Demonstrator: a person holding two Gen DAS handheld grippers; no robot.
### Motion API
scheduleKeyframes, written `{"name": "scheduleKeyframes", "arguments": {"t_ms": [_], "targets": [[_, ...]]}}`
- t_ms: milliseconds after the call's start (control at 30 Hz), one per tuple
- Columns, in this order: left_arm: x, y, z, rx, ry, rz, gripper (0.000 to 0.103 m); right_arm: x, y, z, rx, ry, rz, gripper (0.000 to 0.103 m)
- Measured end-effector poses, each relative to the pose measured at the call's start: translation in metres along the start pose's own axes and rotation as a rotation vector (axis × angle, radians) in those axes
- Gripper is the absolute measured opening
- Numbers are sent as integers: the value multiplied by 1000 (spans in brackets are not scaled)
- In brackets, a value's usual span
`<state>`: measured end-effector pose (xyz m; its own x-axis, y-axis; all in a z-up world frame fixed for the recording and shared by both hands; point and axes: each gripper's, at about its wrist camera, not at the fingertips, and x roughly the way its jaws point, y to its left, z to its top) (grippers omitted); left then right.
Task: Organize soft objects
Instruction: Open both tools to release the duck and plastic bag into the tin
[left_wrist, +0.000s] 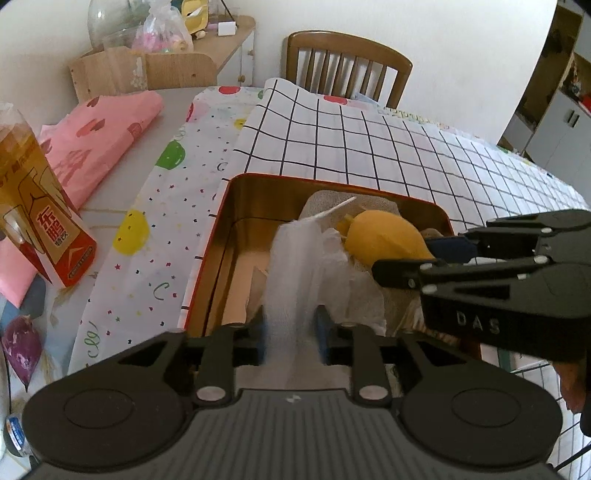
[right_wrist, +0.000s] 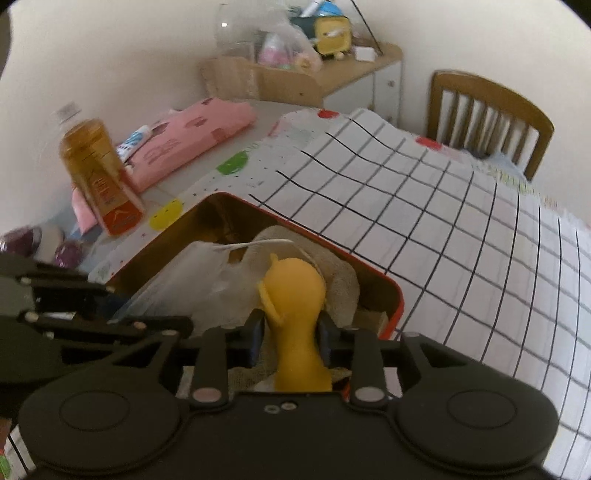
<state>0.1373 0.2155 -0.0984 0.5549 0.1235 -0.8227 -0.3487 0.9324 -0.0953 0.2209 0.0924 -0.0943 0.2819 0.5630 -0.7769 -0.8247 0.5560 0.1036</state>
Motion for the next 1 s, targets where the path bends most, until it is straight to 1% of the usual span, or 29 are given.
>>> {"name": "scheduleKeyframes", "arguments": {"t_ms": [33,67,167,233,267,333,367,533,733,800,867,1000], "targets": [[-1,0,0,-7,-4,0,45,-2,1,0,-9,-3,7,32],[-3,1,-1,-12,-10,7,52,-4,2,-1,-14,-5,4,31],[-7,3,-3,-30,-19,1,61,-9,-1,-2,-16,-11,5,34],[-10,5,-3,-40,-26,-2,62,-14,-4,-2,-5,-22,2,42],[-12,5,-3,-39,-29,0,62,-18,-5,-3,0,-34,6,44],[-17,5,-4,-35,-35,3,63,-25,-8,-3,11,-50,23,54],[-19,5,-5,-35,-38,2,64,-28,-8,-3,14,-59,28,56],[-34,4,-8,-32,-63,4,65,-50,-8,-4,19,-104,42,60],[-55,1,-10,-24,-102,-4,66,-73,-7,-9,32,-141,56,63],[-62,0,-11,-22,-116,-5,67,-80,-7,-11,37,-149,59,63],[-70,-2,-12,-13,-133,-13,71,-87,-6,-15,43,-158,58,63],[-86,-9,-15,17,-168,-21,72,-101,-6,-21,55,-176,59,65]]}}
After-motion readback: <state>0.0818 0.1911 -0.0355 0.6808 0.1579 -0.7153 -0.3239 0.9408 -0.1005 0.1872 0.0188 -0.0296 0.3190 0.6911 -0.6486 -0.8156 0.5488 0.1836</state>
